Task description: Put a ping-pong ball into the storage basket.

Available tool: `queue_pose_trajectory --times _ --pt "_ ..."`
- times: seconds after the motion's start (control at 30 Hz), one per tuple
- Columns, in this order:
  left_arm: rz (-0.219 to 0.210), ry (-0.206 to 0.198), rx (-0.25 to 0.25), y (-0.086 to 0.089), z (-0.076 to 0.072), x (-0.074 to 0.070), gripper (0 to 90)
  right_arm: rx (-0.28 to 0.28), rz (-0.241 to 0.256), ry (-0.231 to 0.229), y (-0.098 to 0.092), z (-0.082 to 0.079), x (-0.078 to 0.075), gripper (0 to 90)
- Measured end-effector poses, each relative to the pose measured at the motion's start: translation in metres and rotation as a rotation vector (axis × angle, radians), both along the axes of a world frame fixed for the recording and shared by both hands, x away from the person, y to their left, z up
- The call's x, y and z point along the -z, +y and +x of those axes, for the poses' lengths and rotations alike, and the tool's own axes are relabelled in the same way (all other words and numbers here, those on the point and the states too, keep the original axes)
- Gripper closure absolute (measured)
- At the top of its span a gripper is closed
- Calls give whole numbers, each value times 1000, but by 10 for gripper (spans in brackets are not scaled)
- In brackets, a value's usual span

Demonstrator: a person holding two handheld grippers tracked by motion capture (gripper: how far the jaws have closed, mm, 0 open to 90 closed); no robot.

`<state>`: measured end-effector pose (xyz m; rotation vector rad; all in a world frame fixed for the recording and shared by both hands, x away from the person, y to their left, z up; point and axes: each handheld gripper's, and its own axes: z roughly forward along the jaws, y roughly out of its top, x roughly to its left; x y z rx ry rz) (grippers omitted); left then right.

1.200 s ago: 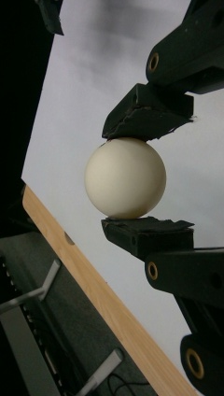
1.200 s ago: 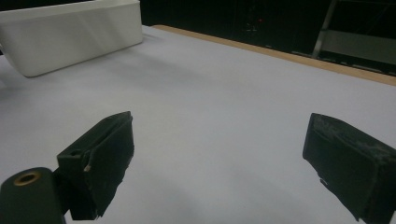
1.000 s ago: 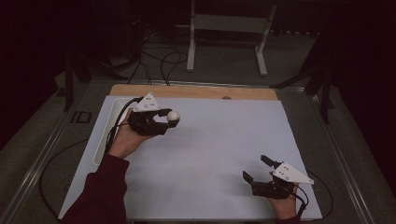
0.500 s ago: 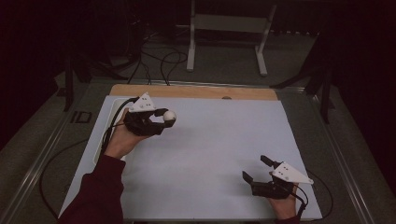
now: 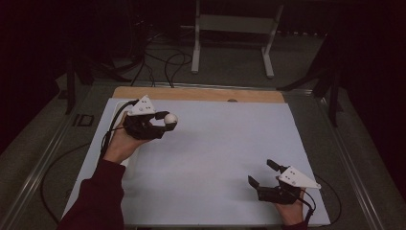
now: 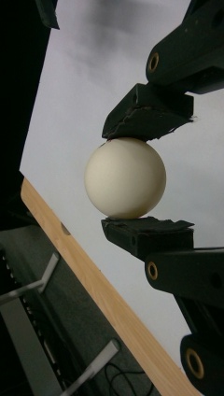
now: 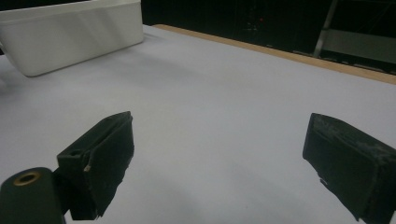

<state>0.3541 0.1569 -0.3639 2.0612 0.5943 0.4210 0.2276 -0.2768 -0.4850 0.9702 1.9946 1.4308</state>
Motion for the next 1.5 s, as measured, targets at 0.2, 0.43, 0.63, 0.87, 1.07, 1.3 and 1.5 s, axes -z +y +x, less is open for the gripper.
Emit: queue_pose_trajectory --times 0.2,0.43,0.63,0.87,1.07,1.3,1.5 --pt "-3 -4 -1 4 -1 -1 513 1 0 1 0 0 0 86" --pt "-3 -5 -7 9 -2 -1 512 2 2 0 -1 0 0 86" --pt "1 -5 -11 12 -3 -1 512 4 1 -1 -1 0 0 86" --pt "3 -7 -10 15 -4 -1 512 3 2 -1 -1 0 0 86" --pt "3 -9 -16 18 -6 -1 512 5 4 0 -1 0 -1 86" --pt "4 -9 -20 23 -7 -1 512 5 5 0 -1 0 -1 86" --pt "1 -9 -23 25 -8 -1 512 2 3 0 0 0 0 86"
